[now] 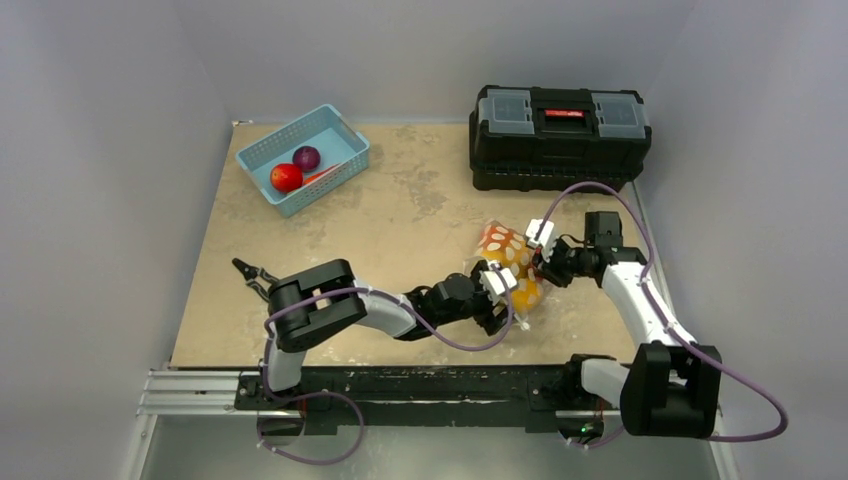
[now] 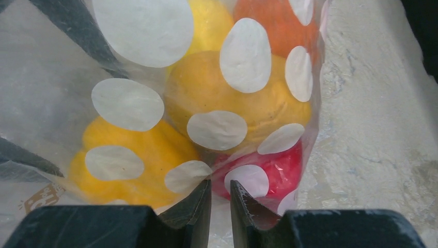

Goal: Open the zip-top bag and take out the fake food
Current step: Pick up the fake vegetable from the zipper food storage bag.

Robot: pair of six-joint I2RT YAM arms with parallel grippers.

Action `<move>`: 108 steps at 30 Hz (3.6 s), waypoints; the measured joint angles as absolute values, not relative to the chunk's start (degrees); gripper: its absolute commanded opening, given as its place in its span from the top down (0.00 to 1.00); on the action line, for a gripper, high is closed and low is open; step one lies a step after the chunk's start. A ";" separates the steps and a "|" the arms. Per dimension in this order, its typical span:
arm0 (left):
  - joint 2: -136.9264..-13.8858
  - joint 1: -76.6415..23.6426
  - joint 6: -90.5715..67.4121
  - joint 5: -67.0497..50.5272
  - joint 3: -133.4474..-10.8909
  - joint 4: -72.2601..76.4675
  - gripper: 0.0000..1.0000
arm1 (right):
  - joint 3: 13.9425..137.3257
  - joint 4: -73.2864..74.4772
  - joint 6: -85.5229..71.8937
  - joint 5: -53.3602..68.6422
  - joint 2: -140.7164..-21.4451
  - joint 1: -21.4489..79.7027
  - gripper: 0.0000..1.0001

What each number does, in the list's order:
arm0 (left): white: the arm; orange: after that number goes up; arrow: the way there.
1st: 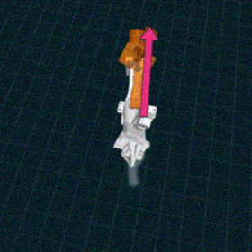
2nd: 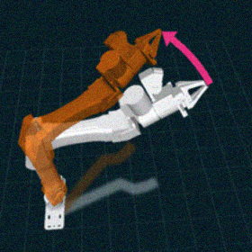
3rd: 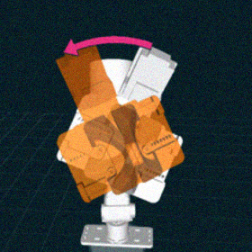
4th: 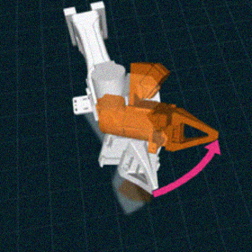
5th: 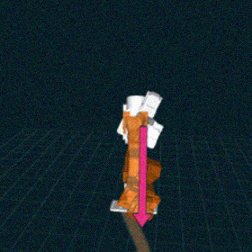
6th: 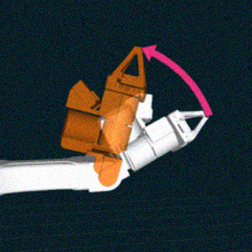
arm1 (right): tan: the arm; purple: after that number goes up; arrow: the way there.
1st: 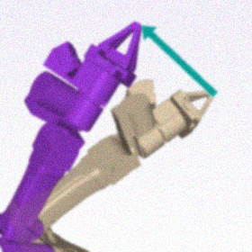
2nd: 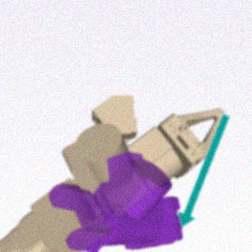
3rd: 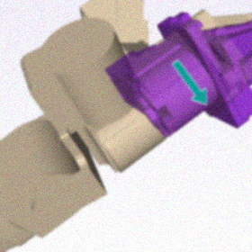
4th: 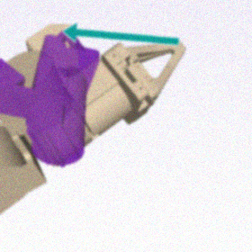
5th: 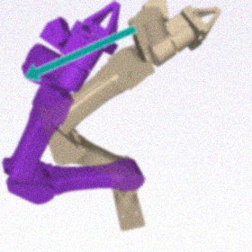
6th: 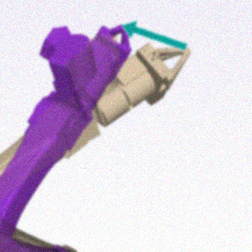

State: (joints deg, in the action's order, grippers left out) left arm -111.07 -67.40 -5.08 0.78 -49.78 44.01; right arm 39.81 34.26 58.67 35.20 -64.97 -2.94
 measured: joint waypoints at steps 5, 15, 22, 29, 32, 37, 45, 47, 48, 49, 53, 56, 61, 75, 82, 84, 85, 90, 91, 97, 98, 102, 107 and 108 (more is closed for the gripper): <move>-111.66 -67.70 -4.84 2.61 -50.92 44.03 0.19 | 39.81 35.29 59.83 33.47 -68.69 -2.39 0.80; -112.44 -67.96 -4.86 4.08 -51.16 45.15 0.01 | 39.81 35.62 60.49 31.31 -71.24 -0.95 0.79; -112.55 -68.01 -4.84 6.31 -50.81 46.70 0.00 | 39.81 35.81 60.86 31.05 -71.59 -0.75 0.79; -112.55 -68.01 -4.84 6.90 -49.82 48.66 0.00 | 39.81 35.83 61.21 30.98 -72.16 1.06 0.79; -112.55 -68.01 -4.78 6.87 -49.84 48.69 0.00 | 39.81 35.81 61.28 31.00 -72.51 1.65 0.79; -112.55 -68.01 -3.38 7.38 -50.15 47.94 0.01 | 39.81 36.03 61.52 31.51 -72.82 2.31 0.79; -113.62 -68.01 -0.23 8.38 -53.54 43.99 0.09 | 39.81 36.64 62.26 34.52 -72.79 2.37 0.79; -113.99 -68.01 0.25 8.58 -54.19 42.83 0.16 | 39.81 36.73 62.33 35.14 -72.79 2.35 0.79; -114.15 -68.03 0.51 8.71 -54.52 42.30 0.21 | 39.81 36.77 62.39 35.53 -72.79 2.37 0.79; -114.32 -68.05 0.71 8.80 -54.74 41.87 0.28 | 39.81 36.82 62.41 35.70 -72.79 2.37 0.79; -114.41 -68.18 1.26 9.21 -55.07 40.36 0.68 | 39.83 36.71 62.17 35.75 -72.79 2.37 0.79; -114.13 -68.34 1.41 9.41 -55.07 39.68 0.94 | 39.83 36.60 61.49 35.70 -72.79 2.37 0.79; -110.52 -68.31 1.04 10.28 -52.40 37.76 1.00 | 39.83 36.12 59.29 35.38 -72.79 2.61 0.78; -98.32 -68.29 -6.59 9.98 -39.40 41.69 1.00 | 39.83 33.71 54.89 33.67 -72.69 2.57 0.76; -93.25 -68.29 -10.04 9.17 -36.12 43.79 1.00 | 39.83 33.50 54.83 33.69 -72.62 2.57 0.76; -92.40 -68.29 -11.86 9.41 -35.22 45.65 1.00 | 39.83 33.45 54.83 33.71 -72.49 2.57 0.76; -92.25 -68.29 -12.99 9.67 -34.72 46.85 1.00 | 39.83 33.43 54.85 33.71 -72.38 2.57 0.76; -92.25 -68.29 -17.28 11.73 -32.12 51.81 1.00 | 39.83 33.34 54.85 33.74 -71.90 2.55 0.76; -92.25 -68.27 -18.24 12.36 -31.46 53.06 1.00 | 39.83 33.34 54.85 33.76 -71.88 2.55 0.75; -92.84 -68.27 -23.22 14.41 -26.89 63.53 1.00 | 39.83 33.34 54.85 33.78 -71.85 2.55 0.75; -93.38 -68.27 -23.81 14.41 -26.22 65.95 1.00 | 39.83 33.34 54.85 33.78 -71.85 2.55 0.75; -95.66 -68.16 -26.48 14.35 -24.82 72.47 1.00 | 39.83 33.34 54.85 33.80 -71.83 2.55 0.75; -95.79 -67.46 -28.71 12.99 -24.36 75.11 1.00 | 39.83 33.34 54.87 33.80 -71.81 2.50 0.75; -95.66 -67.35 -29.04 12.64 -24.25 75.29 1.00 | 39.83 33.34 54.85 33.80 -71.81 2.48 0.75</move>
